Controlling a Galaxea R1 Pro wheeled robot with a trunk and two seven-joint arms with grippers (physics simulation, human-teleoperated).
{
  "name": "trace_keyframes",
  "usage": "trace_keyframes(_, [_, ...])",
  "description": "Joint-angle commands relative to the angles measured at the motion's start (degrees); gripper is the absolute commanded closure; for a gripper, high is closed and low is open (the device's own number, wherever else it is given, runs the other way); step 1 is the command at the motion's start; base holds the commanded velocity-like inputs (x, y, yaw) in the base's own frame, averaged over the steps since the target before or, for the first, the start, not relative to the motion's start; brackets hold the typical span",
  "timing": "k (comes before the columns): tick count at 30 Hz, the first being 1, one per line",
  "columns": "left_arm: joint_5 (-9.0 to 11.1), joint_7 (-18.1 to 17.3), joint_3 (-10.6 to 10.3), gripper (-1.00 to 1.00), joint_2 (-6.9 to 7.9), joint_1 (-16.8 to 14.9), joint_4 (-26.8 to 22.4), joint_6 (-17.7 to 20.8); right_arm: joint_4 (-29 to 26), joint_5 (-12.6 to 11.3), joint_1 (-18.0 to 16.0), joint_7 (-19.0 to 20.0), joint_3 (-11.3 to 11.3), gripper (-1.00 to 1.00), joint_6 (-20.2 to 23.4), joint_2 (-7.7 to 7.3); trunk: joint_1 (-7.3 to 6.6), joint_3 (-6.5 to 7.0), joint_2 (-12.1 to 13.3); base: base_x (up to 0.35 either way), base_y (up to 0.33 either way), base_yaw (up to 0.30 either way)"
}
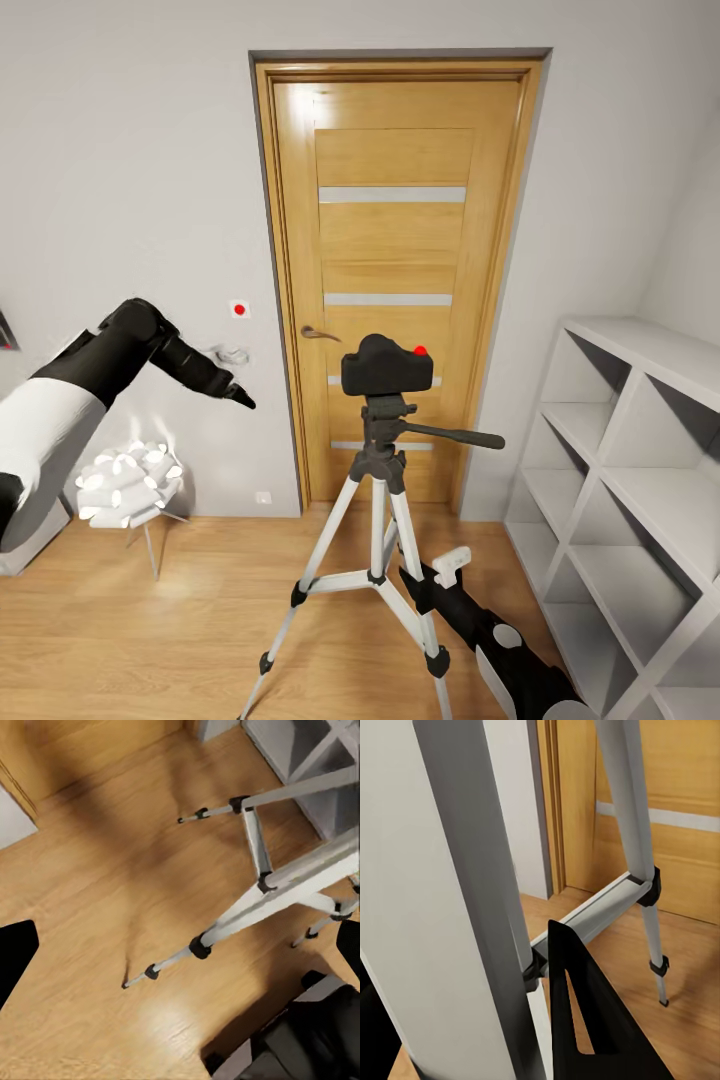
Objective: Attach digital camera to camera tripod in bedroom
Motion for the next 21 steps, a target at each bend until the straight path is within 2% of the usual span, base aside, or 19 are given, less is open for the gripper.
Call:
trace_keyframes(1, [-0.4,1.8,-0.1,-1.00,-0.27,-0.1,1.7,0.6,0.1,-0.6,-0.1,-0.2,0.2,1.00,0.2,-0.02,0.04,-0.14,-0.1,0.000,0.000,0.000])
trace_keyframes(4, [-0.3,8.9,0.0,-1.00,-1.29,0.0,7.2,0.6,0.1,-0.6,-0.1,-0.2,0.2,1.00,0.2,-0.08,0.04,-0.14,-0.1,0.000,0.000,0.000])
trace_keyframes(5, [0.0,13.6,0.2,-1.00,-2.11,0.0,11.0,0.6,0.1,-0.6,-0.1,-0.2,0.2,1.00,0.2,-0.12,0.04,-0.14,-0.1,0.000,0.000,0.000])
trace_keyframes(6, [0.3,15.9,0.3,-1.00,-2.52,0.0,12.9,0.6,0.1,-0.6,-0.1,-0.2,0.2,1.00,0.2,-0.13,0.04,-0.14,-0.1,0.000,0.000,0.000])
trace_keyframes(9, [2.5,22.7,1.1,-1.00,-3.65,0.0,19.0,0.6,0.1,-0.6,-0.1,-0.2,0.2,1.00,0.1,-0.20,0.04,-0.14,-0.1,0.000,0.000,0.000])
trace_keyframes(10, [4.9,27.0,1.9,-1.00,-4.32,0.0,23.2,0.6,0.1,-0.6,-0.1,-0.2,0.1,1.00,0.1,-0.23,0.04,-0.14,-0.1,0.000,0.000,0.000])
trace_keyframes(12, [7.9,31.2,2.9,-1.00,-4.87,0.0,27.5,-0.6,0.1,-0.6,-0.1,-0.2,0.1,1.00,0.1,-0.27,0.04,-0.14,-0.1,0.000,0.000,0.000])
trace_keyframes(14, [11.2,35.3,3.6,-1.00,-5.21,0.2,30.5,-4.4,0.1,-0.6,-0.1,-0.2,0.1,1.00,0.1,-0.33,0.04,-0.14,-0.1,0.000,0.000,0.000])
trace_keyframes(15, [14.2,39.6,4.2,-1.00,-5.38,0.9,32.4,-7.6,0.1,-0.6,-0.1,-0.2,0.1,1.00,0.1,-0.38,0.04,-0.14,-0.1,0.000,0.000,0.000])
trace_keyframes(18, [18.1,45.8,4.6,-1.00,-5.53,3.3,33.9,-10.6,0.1,-0.6,-0.1,-0.2,0.1,1.00,0.1,-0.42,0.04,-0.14,-0.1,0.000,0.000,0.000])
trace_keyframes(19, [20.0,50.0,4.8,-1.00,-5.64,5.0,34.5,-11.8,0.1,-0.6,-0.1,-0.2,0.0,1.00,0.2,-0.43,0.04,-0.14,-0.1,0.000,0.000,0.000])
trace_keyframes(21, [21.5,53.8,4.9,-1.00,-5.72,6.6,34.9,-12.6,0.1,-0.6,-0.1,-0.2,0.0,1.00,0.2,-0.44,0.04,-0.14,-0.1,0.000,0.000,0.000])
